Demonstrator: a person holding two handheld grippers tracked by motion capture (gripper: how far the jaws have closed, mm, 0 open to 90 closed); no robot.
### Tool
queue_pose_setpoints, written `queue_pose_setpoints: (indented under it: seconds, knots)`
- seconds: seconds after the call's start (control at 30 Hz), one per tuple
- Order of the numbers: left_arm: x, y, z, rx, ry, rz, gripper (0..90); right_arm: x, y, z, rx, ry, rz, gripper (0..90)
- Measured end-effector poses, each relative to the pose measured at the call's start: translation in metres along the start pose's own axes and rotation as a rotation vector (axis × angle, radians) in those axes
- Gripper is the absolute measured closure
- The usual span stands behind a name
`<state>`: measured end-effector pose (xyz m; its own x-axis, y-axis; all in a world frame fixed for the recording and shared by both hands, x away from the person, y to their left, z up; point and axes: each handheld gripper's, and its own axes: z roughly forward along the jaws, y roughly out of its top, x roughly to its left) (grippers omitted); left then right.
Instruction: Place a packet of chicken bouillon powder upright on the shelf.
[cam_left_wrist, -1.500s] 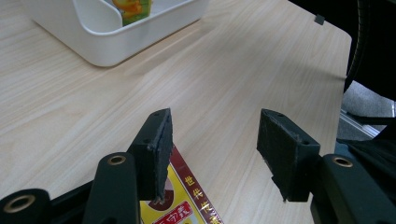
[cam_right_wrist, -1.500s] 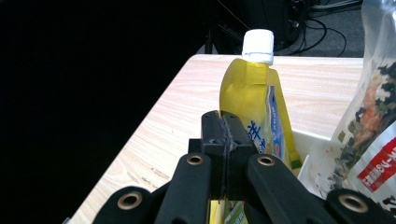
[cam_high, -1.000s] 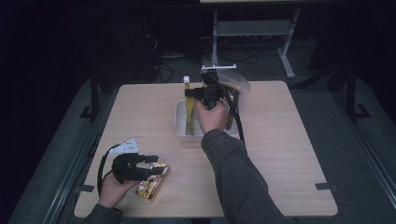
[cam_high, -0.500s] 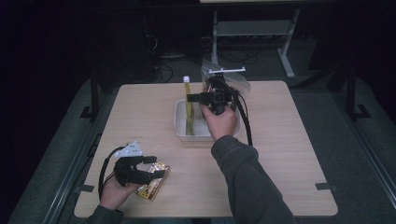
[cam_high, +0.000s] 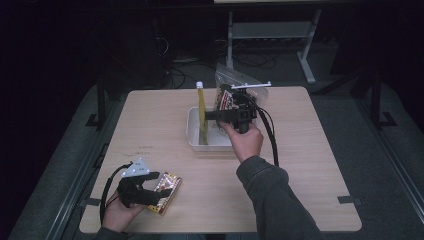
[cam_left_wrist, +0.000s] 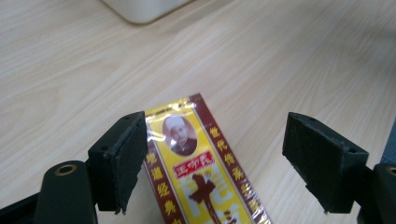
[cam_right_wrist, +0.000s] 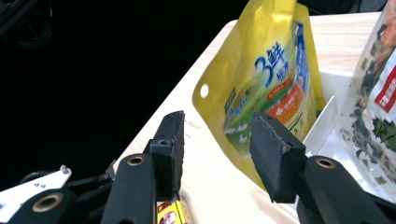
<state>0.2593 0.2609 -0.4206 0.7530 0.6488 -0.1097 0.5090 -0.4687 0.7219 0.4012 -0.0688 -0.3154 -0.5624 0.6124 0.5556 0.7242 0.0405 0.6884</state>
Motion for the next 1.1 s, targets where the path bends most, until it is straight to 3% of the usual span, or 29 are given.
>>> queue_pose_setpoints:
  seconds: [0.23, 0.4, 0.83, 1.1]
  knots:
    - [-0.001, -0.008, 0.003, 0.036, 0.013, -0.008, 20.4, -0.001, -0.012, -0.003, 0.018, 0.003, -0.014, 52.6]
    - [-0.002, -0.01, 0.006, 0.059, 0.054, -0.006, 19.3, -0.001, -0.02, -0.005, 0.036, 0.002, -0.03, 50.9]
    - [-0.002, -0.015, 0.017, 0.113, 0.062, -0.02, 18.7, -0.006, -0.042, -0.007, 0.072, -0.002, -0.062, 49.0]
    - [-0.002, -0.016, 0.021, 0.136, 0.066, -0.022, 18.6, -0.015, -0.057, -0.003, 0.095, 0.005, -0.048, 48.1]
